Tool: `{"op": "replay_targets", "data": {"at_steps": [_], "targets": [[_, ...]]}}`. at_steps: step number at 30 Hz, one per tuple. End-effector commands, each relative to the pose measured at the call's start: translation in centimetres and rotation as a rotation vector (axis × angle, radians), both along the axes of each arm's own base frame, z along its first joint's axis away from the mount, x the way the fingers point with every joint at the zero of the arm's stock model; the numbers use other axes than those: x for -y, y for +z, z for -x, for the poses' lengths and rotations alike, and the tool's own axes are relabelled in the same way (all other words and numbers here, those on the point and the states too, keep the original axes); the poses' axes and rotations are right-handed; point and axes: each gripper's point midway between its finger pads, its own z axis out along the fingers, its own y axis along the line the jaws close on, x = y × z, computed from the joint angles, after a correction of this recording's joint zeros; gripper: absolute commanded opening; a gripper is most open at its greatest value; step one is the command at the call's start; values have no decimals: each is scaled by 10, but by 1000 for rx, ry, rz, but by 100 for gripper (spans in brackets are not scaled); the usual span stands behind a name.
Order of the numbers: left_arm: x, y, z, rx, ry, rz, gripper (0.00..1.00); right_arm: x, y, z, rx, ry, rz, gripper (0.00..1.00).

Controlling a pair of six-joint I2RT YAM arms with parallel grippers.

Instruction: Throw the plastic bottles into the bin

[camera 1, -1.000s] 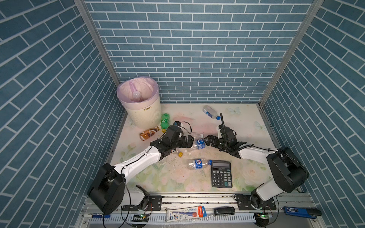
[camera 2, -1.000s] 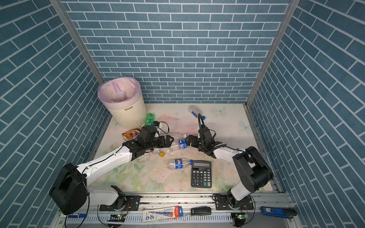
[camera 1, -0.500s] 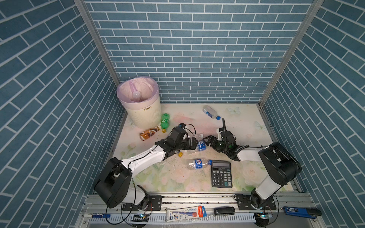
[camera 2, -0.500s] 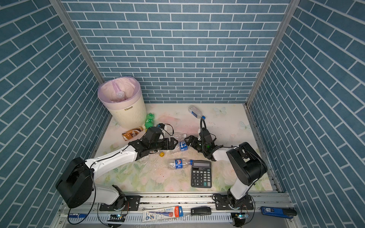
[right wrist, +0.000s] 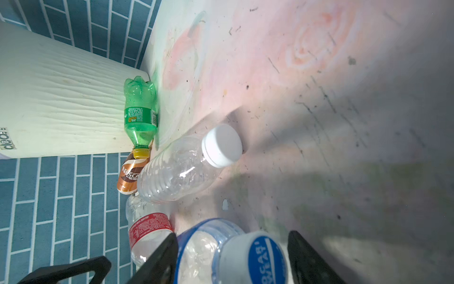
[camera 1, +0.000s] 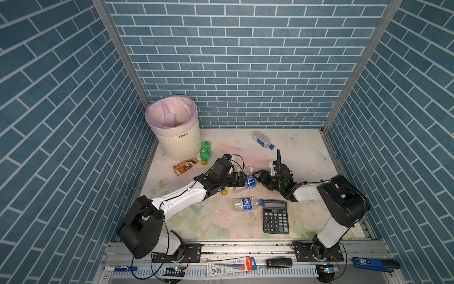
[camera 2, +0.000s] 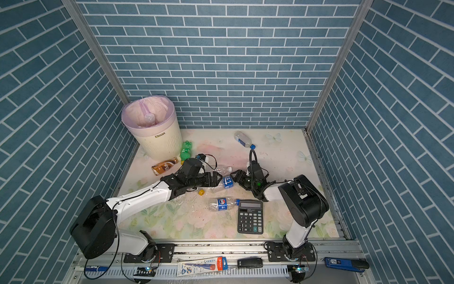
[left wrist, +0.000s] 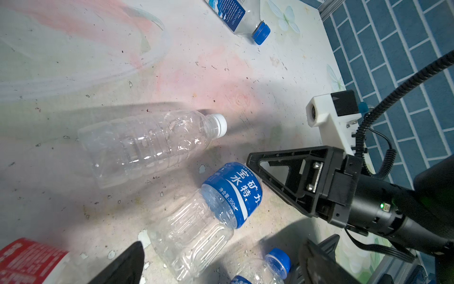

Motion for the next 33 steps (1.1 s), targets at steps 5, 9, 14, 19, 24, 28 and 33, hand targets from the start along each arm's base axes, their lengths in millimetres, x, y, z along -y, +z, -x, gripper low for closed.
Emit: {"op": "replay_targets", "data": {"at_steps": [5, 9, 14, 19, 24, 28, 33], "targets": [[2, 5, -3, 14, 4, -5, 99, -3, -8, 5, -35, -14, -21, 66], [1, 4, -3, 15, 6, -8, 99, -4, -11, 6, -49, -20, -33, 62], [-1, 4, -2, 16, 9, -12, 99, -7, -11, 6, -53, -25, -44, 58], [-2, 5, -2, 20, 11, -14, 99, -6, -13, 6, -55, -35, -40, 51], [-2, 5, -1, 19, 11, -15, 99, -6, -13, 6, -60, -39, -47, 46], [-2, 5, -1, 21, 11, -13, 99, -6, -15, 5, -68, -55, -57, 39], [-2, 3, -1, 18, 12, -18, 99, -8, -15, 2, -71, -71, -78, 34]]}}
